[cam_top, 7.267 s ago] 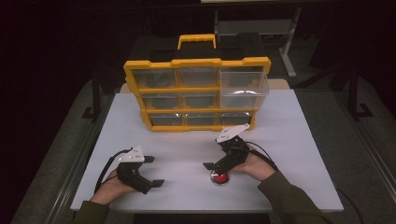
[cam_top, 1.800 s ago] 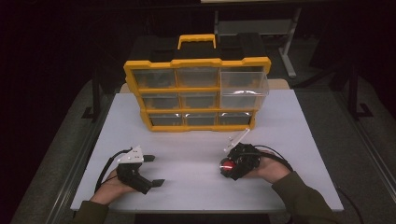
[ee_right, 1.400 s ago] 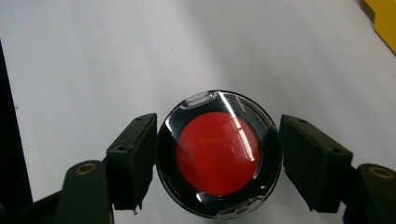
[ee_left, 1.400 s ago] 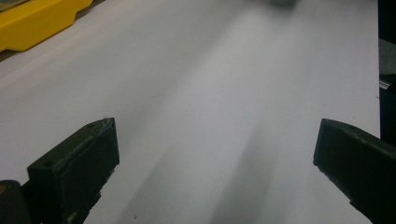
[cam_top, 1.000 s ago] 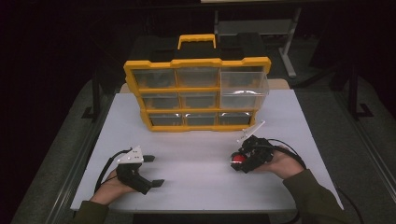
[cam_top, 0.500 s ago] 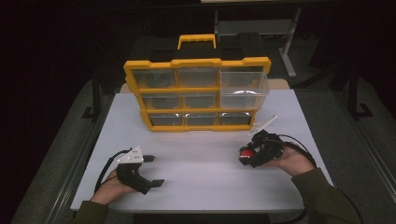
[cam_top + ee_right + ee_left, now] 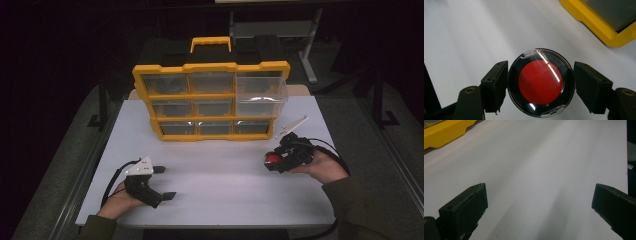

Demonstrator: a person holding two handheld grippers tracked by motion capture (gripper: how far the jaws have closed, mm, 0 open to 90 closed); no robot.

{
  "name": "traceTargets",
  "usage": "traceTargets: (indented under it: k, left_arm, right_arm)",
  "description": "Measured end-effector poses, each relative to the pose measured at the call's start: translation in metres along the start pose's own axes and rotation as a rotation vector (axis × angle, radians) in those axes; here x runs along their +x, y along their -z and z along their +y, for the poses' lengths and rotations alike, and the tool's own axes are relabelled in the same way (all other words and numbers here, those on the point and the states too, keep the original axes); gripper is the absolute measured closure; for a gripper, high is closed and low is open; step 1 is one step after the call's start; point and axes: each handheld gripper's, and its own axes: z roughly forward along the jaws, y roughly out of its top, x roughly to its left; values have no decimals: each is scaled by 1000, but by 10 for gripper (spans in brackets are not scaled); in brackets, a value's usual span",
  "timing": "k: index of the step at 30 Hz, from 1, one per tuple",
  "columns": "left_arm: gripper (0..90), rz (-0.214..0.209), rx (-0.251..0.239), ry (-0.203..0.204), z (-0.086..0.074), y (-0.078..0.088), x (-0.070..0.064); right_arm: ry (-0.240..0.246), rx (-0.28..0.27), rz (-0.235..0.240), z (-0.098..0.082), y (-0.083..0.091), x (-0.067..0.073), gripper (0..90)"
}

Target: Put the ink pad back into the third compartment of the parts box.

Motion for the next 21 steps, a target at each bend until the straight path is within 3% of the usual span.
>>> traceTargets:
  k: [21]
  left_arm:
    - [0,-4,-2,-3,0,-1,-1]
  right_arm:
    - [-64,-31,-30,12,52,-15,287]
